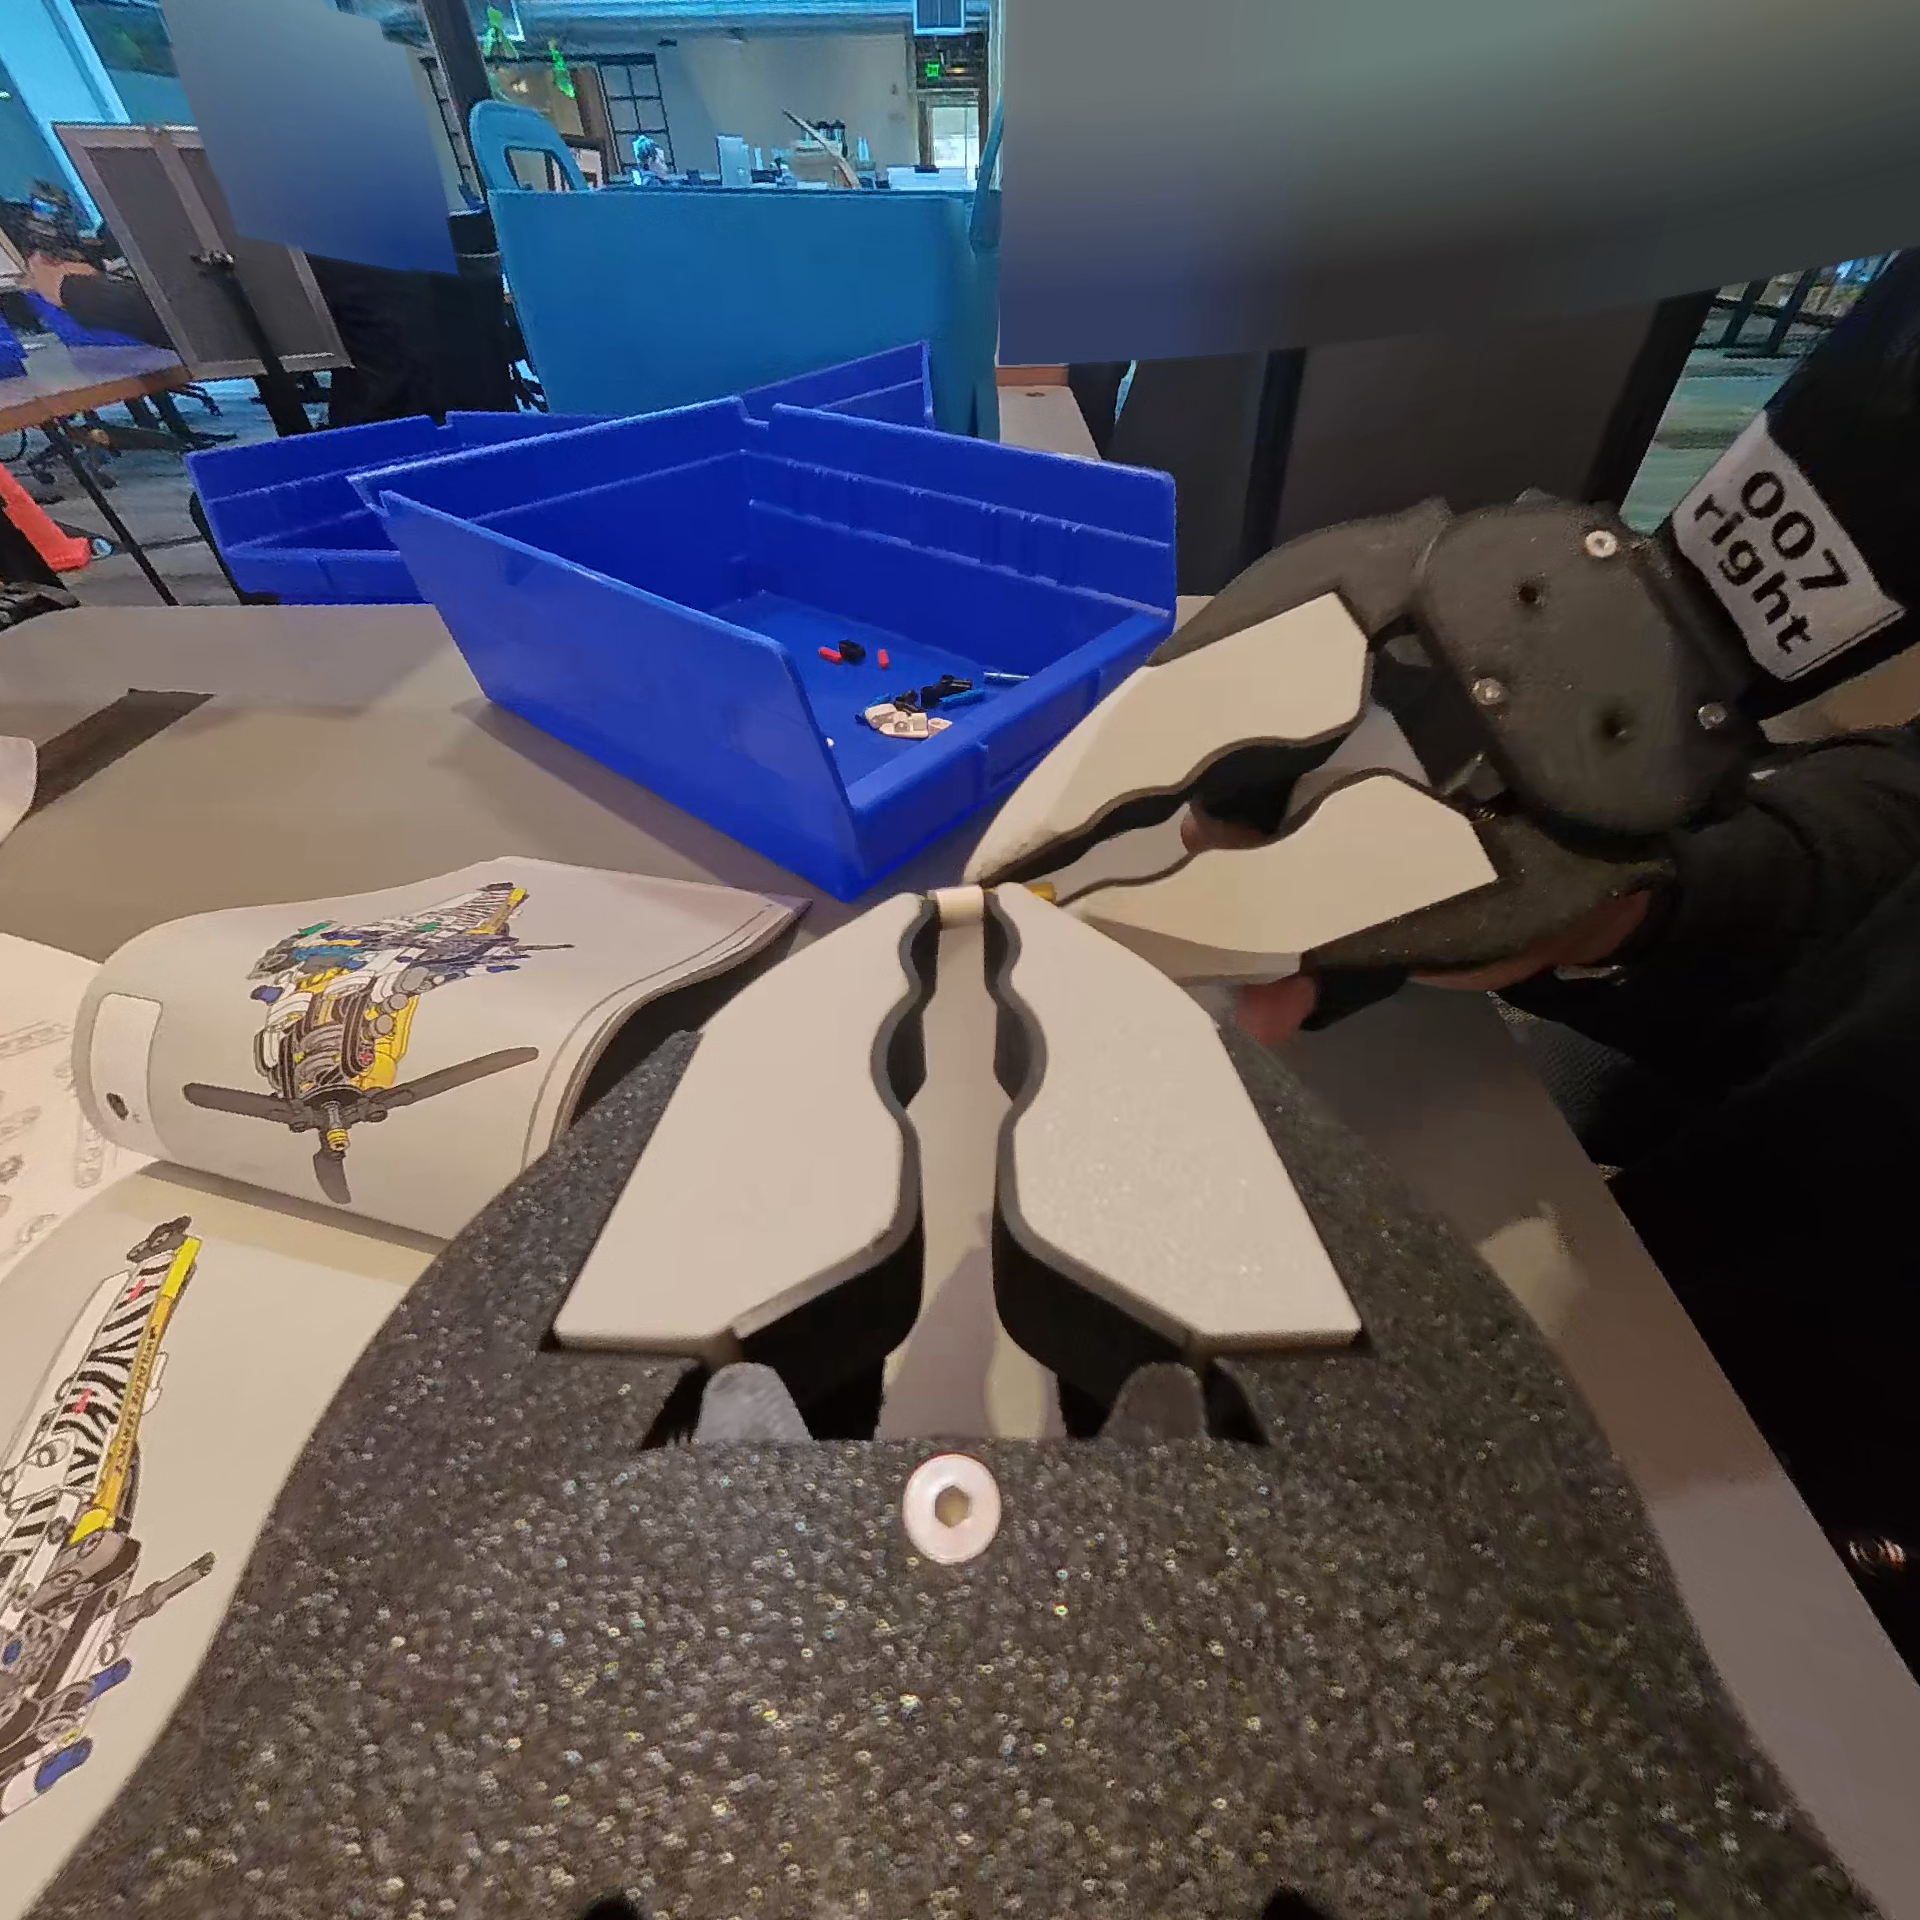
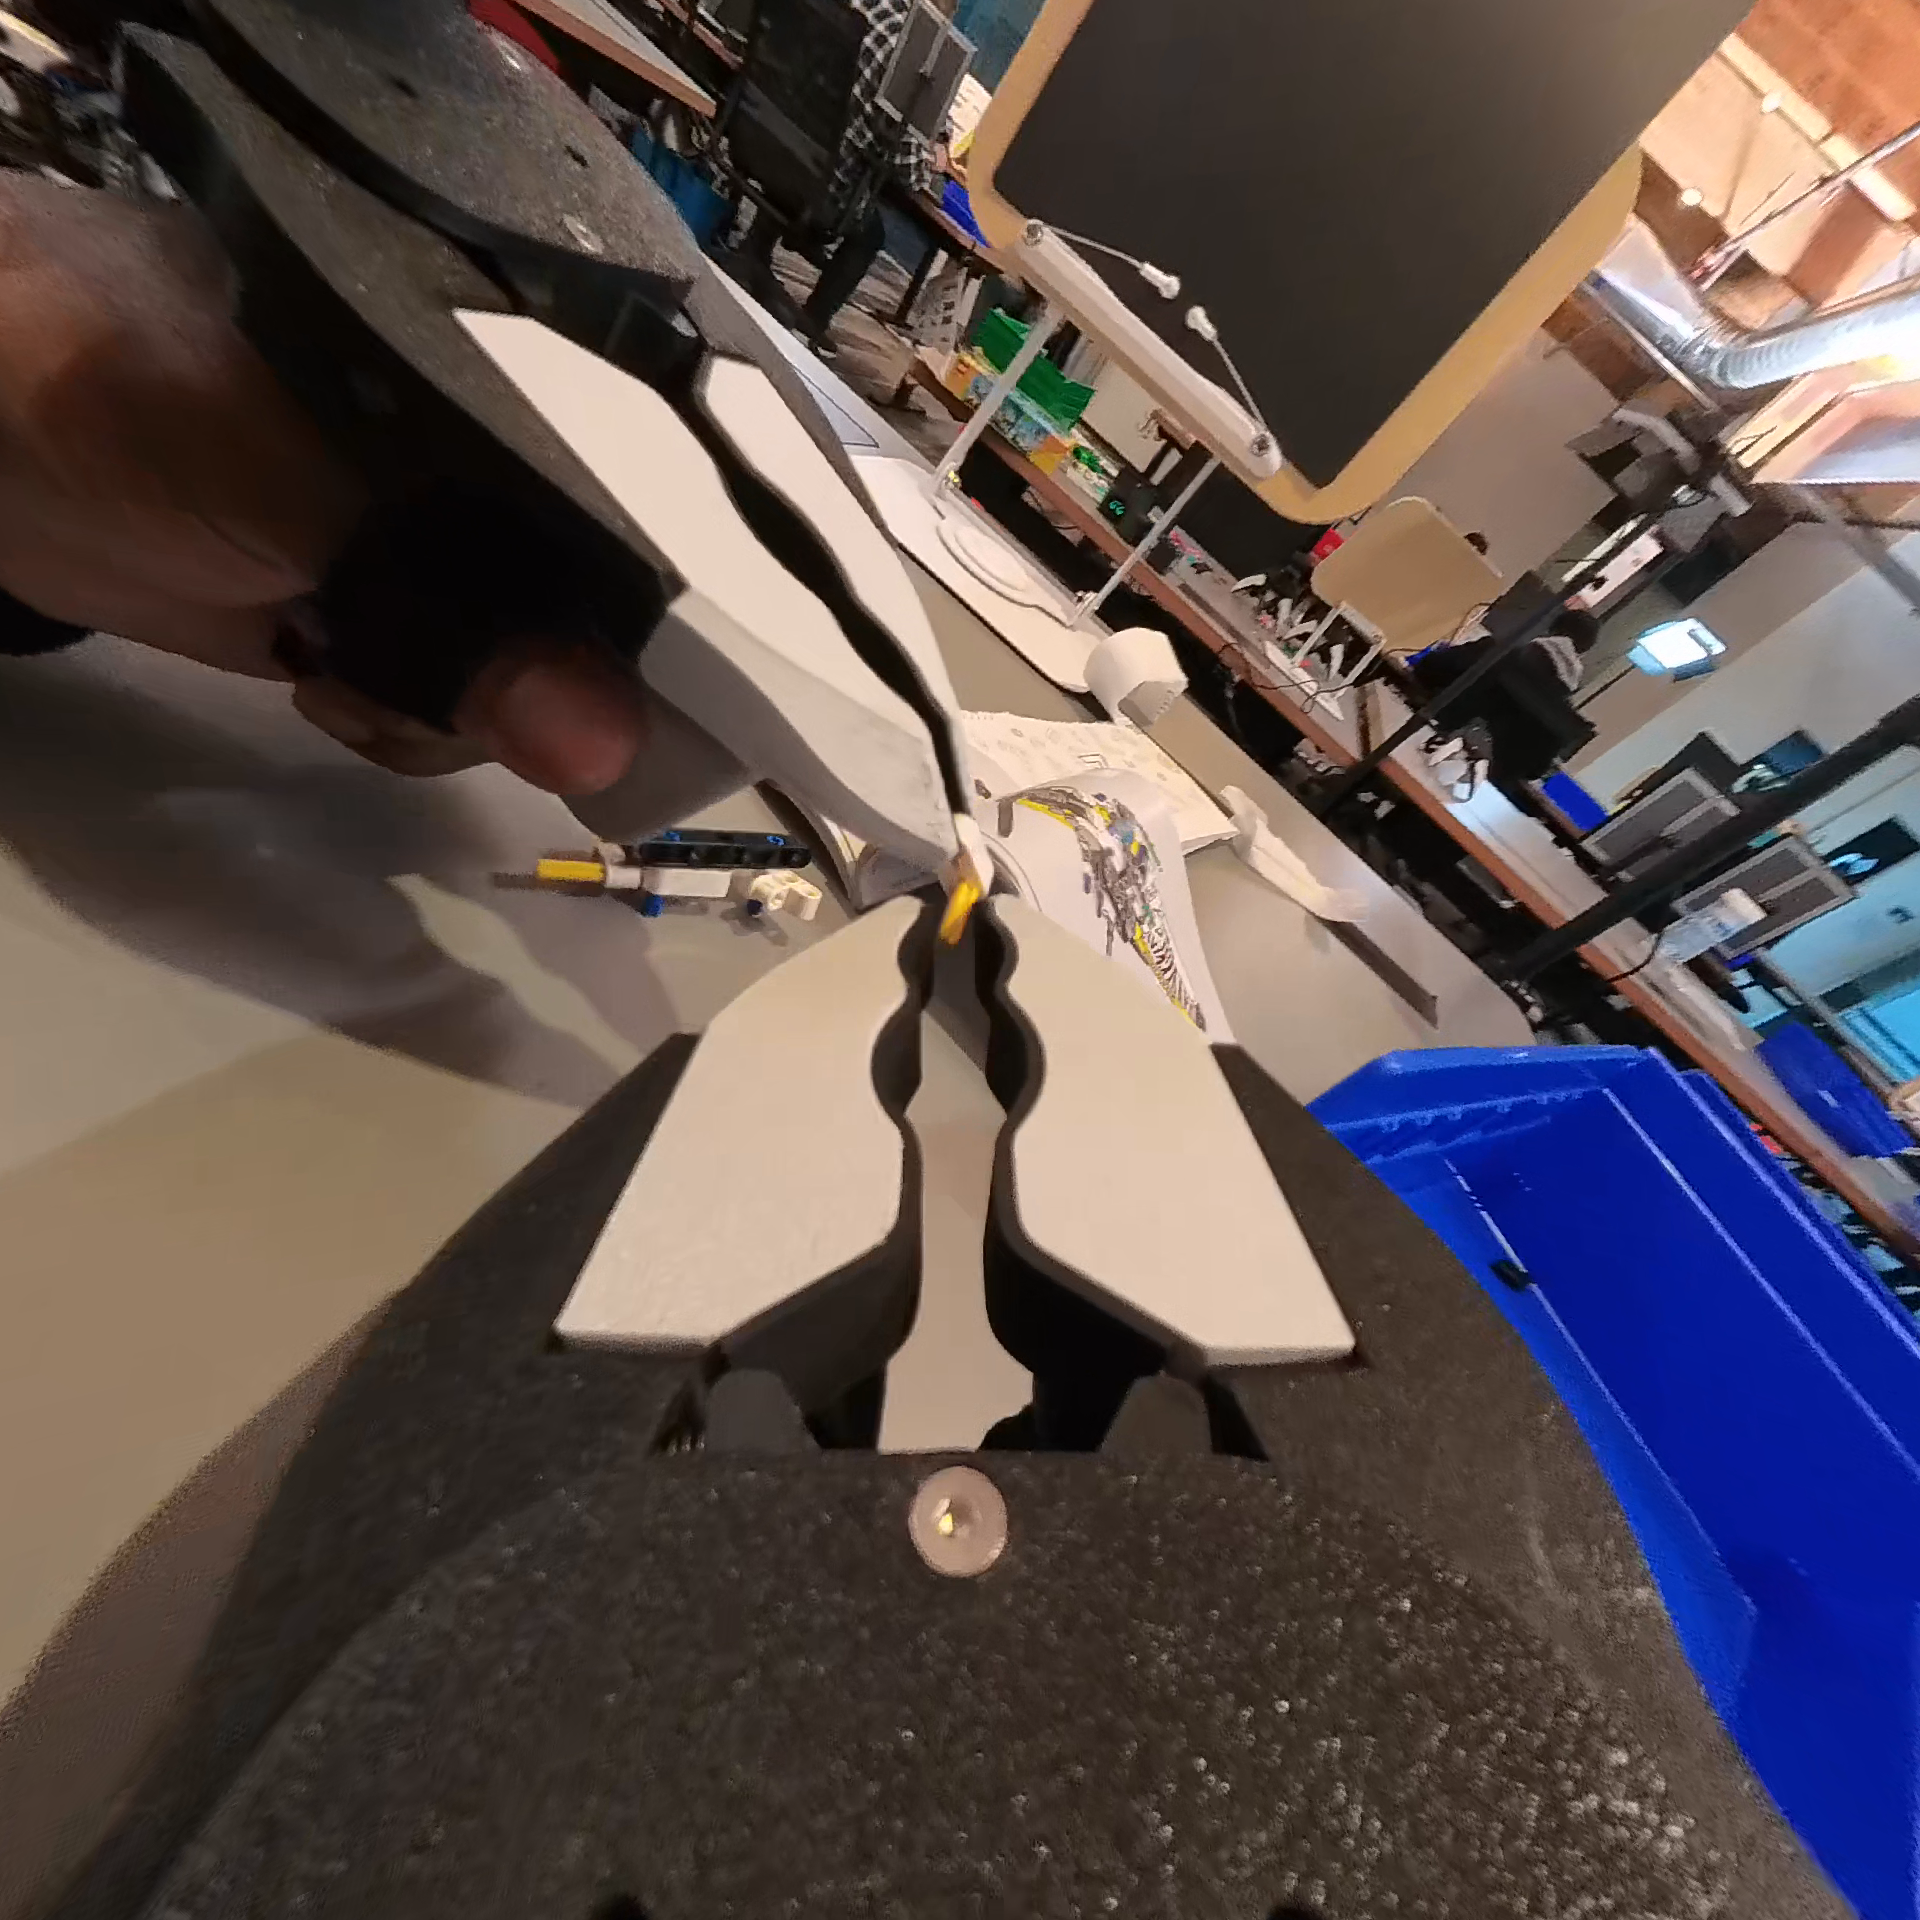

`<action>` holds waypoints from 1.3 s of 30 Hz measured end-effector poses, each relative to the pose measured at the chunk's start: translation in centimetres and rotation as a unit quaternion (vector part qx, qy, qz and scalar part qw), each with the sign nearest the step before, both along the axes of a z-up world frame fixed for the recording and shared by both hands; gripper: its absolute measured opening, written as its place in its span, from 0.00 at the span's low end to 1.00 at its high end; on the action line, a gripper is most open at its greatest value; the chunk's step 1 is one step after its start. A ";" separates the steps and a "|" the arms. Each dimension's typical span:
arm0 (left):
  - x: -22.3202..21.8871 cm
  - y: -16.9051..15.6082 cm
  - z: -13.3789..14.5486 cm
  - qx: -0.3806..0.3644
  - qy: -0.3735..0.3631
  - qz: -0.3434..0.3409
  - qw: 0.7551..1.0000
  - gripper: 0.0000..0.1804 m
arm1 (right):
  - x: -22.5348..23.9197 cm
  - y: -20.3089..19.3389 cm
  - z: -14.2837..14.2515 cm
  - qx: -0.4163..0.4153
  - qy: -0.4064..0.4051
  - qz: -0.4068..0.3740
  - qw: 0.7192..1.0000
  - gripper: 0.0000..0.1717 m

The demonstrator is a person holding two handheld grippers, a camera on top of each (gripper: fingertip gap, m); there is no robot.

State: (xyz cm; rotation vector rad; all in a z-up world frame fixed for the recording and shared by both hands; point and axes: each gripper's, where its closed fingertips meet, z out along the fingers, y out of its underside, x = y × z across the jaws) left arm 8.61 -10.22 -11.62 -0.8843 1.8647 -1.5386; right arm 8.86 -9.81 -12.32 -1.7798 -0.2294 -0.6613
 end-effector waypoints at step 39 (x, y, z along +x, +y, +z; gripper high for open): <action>-1.1 -0.3 -1.8 -0.032 0.046 0.085 0.995 0.06 | -1.3 -0.4 -0.8 -0.060 -0.185 -0.016 0.981 0.02</action>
